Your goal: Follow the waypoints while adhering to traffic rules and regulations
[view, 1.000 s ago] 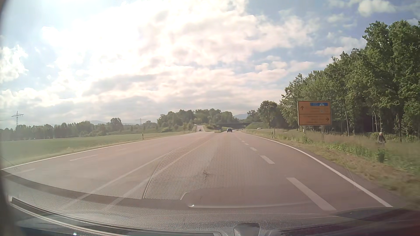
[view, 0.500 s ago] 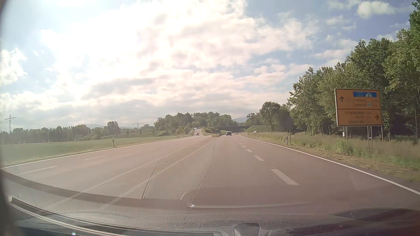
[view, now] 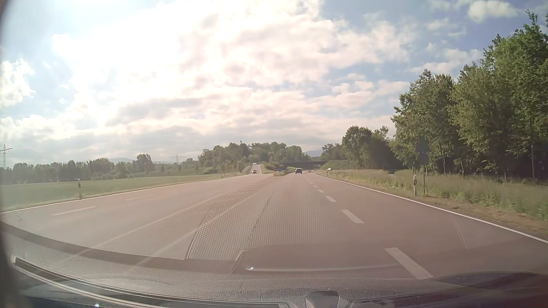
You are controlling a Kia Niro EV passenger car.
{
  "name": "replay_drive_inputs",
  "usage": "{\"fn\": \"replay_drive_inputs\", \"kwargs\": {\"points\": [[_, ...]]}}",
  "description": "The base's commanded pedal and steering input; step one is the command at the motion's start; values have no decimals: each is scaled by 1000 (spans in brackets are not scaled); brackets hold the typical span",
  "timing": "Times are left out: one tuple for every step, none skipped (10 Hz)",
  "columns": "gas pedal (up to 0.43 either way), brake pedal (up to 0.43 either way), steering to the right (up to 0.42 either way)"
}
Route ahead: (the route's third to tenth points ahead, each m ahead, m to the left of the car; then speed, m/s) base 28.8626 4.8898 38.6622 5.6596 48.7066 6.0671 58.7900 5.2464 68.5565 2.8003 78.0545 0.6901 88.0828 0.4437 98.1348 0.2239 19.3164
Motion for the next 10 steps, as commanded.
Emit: {"fn": "replay_drive_inputs", "kwargs": {"points": [[138,0,-2],[138,0,-2],[138,0,-2],[138,0,-3],[138,0,-3],[138,0,-3],[138,0,-2],[138,0,0],[138,0,0],[138,0,0]]}}
